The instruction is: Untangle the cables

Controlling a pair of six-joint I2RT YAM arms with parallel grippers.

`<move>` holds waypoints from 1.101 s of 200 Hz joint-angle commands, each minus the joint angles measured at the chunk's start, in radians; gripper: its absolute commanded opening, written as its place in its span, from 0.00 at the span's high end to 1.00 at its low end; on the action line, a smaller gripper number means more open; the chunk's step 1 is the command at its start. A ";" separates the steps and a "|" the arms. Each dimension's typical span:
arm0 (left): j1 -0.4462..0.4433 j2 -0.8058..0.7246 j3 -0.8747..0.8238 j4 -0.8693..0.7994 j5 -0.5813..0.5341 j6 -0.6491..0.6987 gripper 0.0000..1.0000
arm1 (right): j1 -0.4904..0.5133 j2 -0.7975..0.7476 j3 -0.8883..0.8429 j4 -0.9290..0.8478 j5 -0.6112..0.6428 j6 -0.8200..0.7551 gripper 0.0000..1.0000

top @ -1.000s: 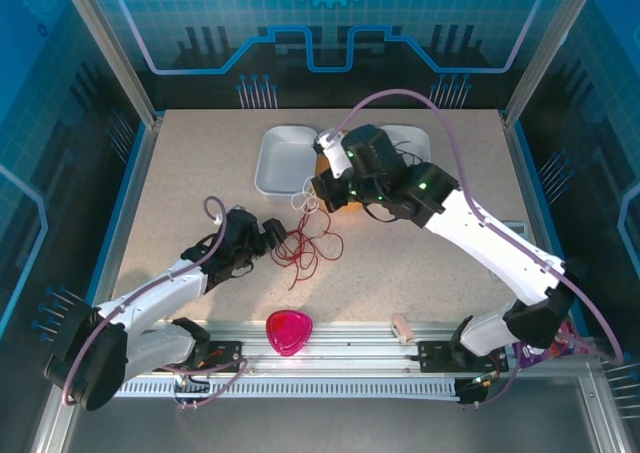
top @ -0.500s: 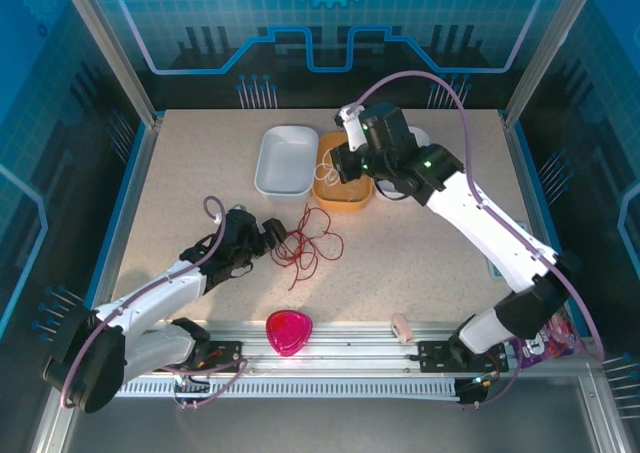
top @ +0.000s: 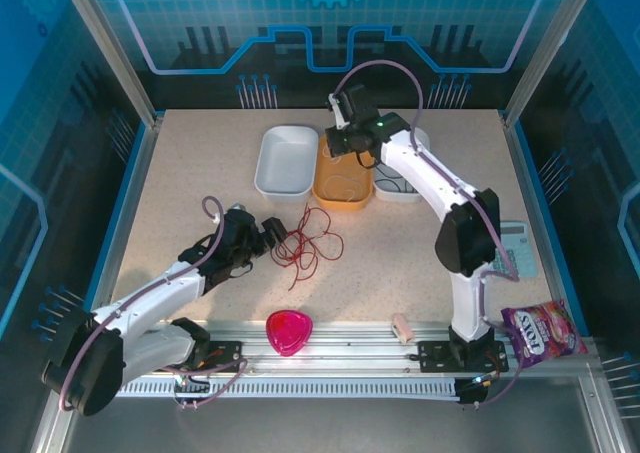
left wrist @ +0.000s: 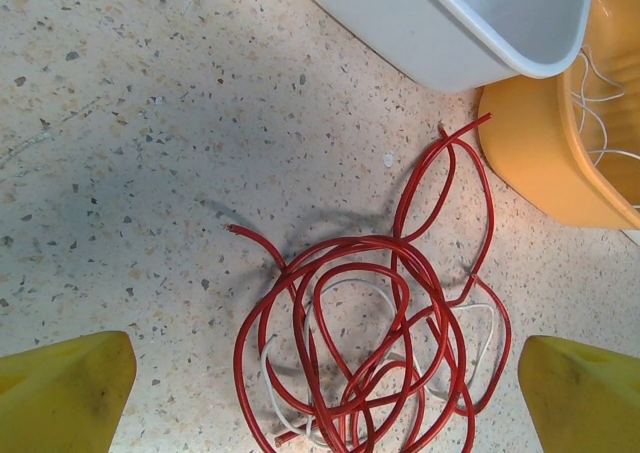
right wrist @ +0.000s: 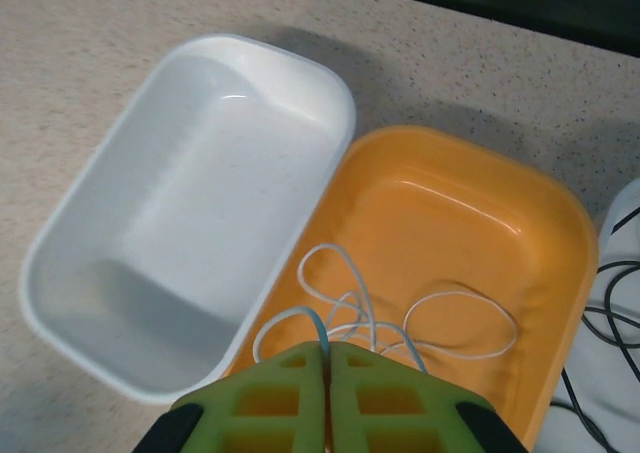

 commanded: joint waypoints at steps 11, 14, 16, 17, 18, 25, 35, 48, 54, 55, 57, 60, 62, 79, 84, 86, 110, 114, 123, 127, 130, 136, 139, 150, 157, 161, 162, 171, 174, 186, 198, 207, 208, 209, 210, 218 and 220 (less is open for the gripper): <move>0.002 -0.013 0.022 0.000 0.000 0.003 0.01 | -0.042 0.130 0.123 -0.047 0.007 0.005 0.89; 0.002 -0.014 0.023 0.000 0.000 0.004 0.01 | -0.045 0.143 0.133 -0.054 0.005 0.008 0.88; 0.001 -0.013 0.023 0.000 0.000 0.003 0.01 | -0.047 0.151 0.140 -0.058 0.005 0.010 0.87; 0.001 -0.013 0.024 0.000 0.000 0.003 0.01 | -0.048 0.153 0.144 -0.061 0.004 0.012 0.86; 0.001 -0.014 0.024 0.000 0.000 0.004 0.01 | -0.050 0.158 0.148 -0.063 0.003 0.013 0.86; 0.001 -0.014 0.024 0.000 0.000 0.005 0.01 | -0.056 0.180 0.168 -0.080 0.001 0.020 0.84; 0.001 -0.013 0.026 0.000 0.003 0.007 0.01 | -0.064 0.201 0.187 -0.095 -0.006 0.026 0.78; 0.002 -0.011 0.030 -0.001 0.005 0.013 0.01 | -0.071 0.209 0.191 -0.104 -0.012 0.028 0.69; 0.001 -0.010 0.032 -0.002 0.005 0.016 0.01 | -0.073 0.209 0.190 -0.106 -0.015 0.028 0.66; 0.001 -0.010 0.032 -0.001 0.005 0.017 0.01 | -0.073 0.209 0.189 -0.107 -0.015 0.028 0.66; 0.001 -0.010 0.033 -0.002 0.005 0.018 0.01 | -0.073 0.208 0.188 -0.108 -0.016 0.028 0.65; 0.002 -0.009 0.034 -0.001 0.005 0.019 0.01 | -0.073 0.206 0.186 -0.109 -0.017 0.029 0.64; 0.002 -0.007 0.035 -0.002 0.005 0.019 0.01 | -0.074 0.206 0.184 -0.111 -0.016 0.028 0.63; 0.000 0.002 0.043 -0.002 0.007 0.027 0.01 | -0.074 0.184 0.165 -0.117 -0.016 0.025 0.63; 0.001 0.005 0.046 -0.003 0.008 0.028 0.01 | -0.074 0.174 0.155 -0.114 -0.020 0.024 0.64; 0.002 0.006 0.048 -0.003 0.008 0.029 0.01 | -0.074 0.168 0.149 -0.113 -0.022 0.023 0.64; 0.000 0.022 0.054 0.003 0.014 0.028 0.01 | -0.067 0.087 0.060 -0.097 -0.045 0.016 0.67; 0.001 0.024 0.053 0.005 0.015 0.027 0.01 | -0.064 0.070 0.037 -0.093 -0.047 0.016 0.67; 0.001 0.028 0.053 0.010 0.017 0.024 0.01 | -0.059 0.025 -0.022 -0.080 -0.059 0.016 0.67; 0.001 0.031 0.053 0.012 0.019 0.023 0.01 | -0.057 0.005 -0.046 -0.074 -0.068 0.016 0.67; 0.001 0.033 0.053 0.014 0.020 0.021 0.01 | -0.055 -0.010 -0.066 -0.069 -0.075 0.017 0.67; 0.001 0.036 0.053 0.018 0.022 0.019 0.01 | -0.049 -0.041 -0.104 -0.062 -0.088 0.018 0.67; 0.002 0.039 0.053 0.019 0.023 0.019 0.01 | -0.048 -0.057 -0.120 -0.060 -0.092 0.020 0.67; 0.001 0.047 0.056 0.021 0.028 0.017 0.01 | -0.035 -0.115 -0.191 -0.052 -0.102 0.025 0.67; 0.001 0.051 0.058 0.021 0.030 0.016 0.01 | -0.024 -0.152 -0.236 -0.046 -0.104 0.027 0.67; 0.001 0.053 0.060 0.021 0.031 0.016 0.01 | -0.017 -0.172 -0.262 -0.042 -0.104 0.027 0.68; 0.001 0.054 0.060 0.021 0.031 0.015 0.01 | -0.015 -0.177 -0.268 -0.041 -0.104 0.026 0.68; 0.001 0.060 0.062 0.021 0.033 0.015 0.01 | 0.002 -0.213 -0.316 -0.039 -0.099 0.024 0.68; 0.001 0.062 0.062 0.021 0.034 0.013 0.01 | 0.009 -0.227 -0.330 -0.041 -0.094 0.024 0.68; 0.002 0.069 0.064 0.019 0.037 0.012 0.01 | 0.034 -0.269 -0.388 -0.043 -0.089 0.019 0.69; 0.001 0.073 0.064 0.020 0.038 0.007 0.01 | 0.064 -0.303 -0.442 -0.037 -0.079 0.013 0.69; 0.002 0.078 0.064 0.023 0.040 0.002 0.01 | 0.087 -0.323 -0.479 -0.034 -0.069 0.012 0.69; 0.003 0.078 0.064 0.023 0.040 0.001 0.01 | 0.089 -0.325 -0.482 -0.033 -0.068 0.012 0.69; 0.002 0.079 0.064 0.023 0.040 0.001 0.01 | 0.092 -0.326 -0.486 -0.033 -0.068 0.011 0.69; 0.002 0.079 0.064 0.024 0.041 0.001 0.01 | 0.094 -0.327 -0.490 -0.032 -0.069 0.010 0.69; 0.002 0.085 0.065 0.030 0.047 -0.002 0.01 | 0.112 -0.336 -0.519 -0.027 -0.062 0.011 0.69; 0.003 0.087 0.067 0.031 0.049 -0.005 0.01 | 0.116 -0.337 -0.526 -0.026 -0.060 0.011 0.69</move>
